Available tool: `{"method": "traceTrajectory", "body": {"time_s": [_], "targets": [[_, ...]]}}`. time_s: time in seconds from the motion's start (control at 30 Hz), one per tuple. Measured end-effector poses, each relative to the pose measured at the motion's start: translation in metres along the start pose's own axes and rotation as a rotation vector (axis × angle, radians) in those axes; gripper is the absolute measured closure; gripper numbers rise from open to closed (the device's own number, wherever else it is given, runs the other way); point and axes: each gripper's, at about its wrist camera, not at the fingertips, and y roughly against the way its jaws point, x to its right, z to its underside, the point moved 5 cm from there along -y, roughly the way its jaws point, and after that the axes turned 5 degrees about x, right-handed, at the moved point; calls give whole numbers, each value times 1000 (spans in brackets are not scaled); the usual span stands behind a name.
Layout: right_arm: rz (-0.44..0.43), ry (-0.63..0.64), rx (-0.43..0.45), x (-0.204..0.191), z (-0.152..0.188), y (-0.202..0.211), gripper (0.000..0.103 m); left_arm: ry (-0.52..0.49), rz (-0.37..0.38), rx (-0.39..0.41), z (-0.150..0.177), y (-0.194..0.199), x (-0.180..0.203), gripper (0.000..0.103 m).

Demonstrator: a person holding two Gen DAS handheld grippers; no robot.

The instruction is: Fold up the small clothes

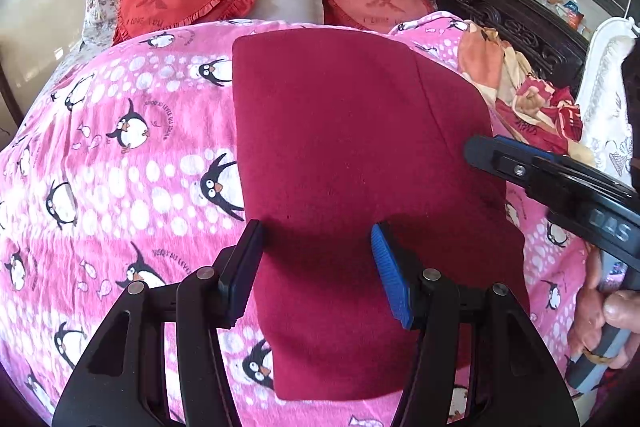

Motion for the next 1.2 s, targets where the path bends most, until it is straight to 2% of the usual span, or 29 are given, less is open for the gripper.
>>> {"method": "traceTrajectory", "body": {"time_s": [0.1,0.23,0.37,0.4,0.47,0.5,0.57,0.63,0.7,0.83,0.97,1.0,1.1,1.13,1.2], "targets": [[54,-25,-41,21,3,-22,74,-7,-8,7,-3,-7,2,37],[56,-30,-35,29,5,-30,74,-1,-13,7,-4,-16,2,29],[48,-41,-20,28,8,-21,74,26,15,-11,-4,-14,-2,28],[41,-60,-16,30,9,-15,72,41,34,-19,-3,-11,-4,28],[56,-97,-14,38,14,-3,60,84,77,-21,-2,-5,-13,28],[46,-118,-6,41,17,2,51,106,93,-13,-2,-2,-18,28],[18,-158,3,45,24,10,45,149,122,5,-3,1,-29,28],[-16,-196,-8,47,32,10,33,185,141,-3,-2,-2,-38,28],[-75,-247,-14,49,38,5,33,234,179,-26,1,-8,-46,28],[-122,-309,-28,56,41,-13,26,300,253,-61,6,-22,-49,26],[-182,-351,-21,58,40,-27,23,303,310,-74,6,-33,-39,24],[-188,-348,-13,57,39,-28,21,299,319,-83,7,-37,-35,19],[-183,-312,-20,51,37,-31,23,326,338,-98,7,-48,-29,15],[-173,-297,-28,49,36,-31,37,327,337,-94,7,-49,-28,15],[-190,-296,-39,46,36,-28,50,314,332,-92,6,-46,-25,17]]}}
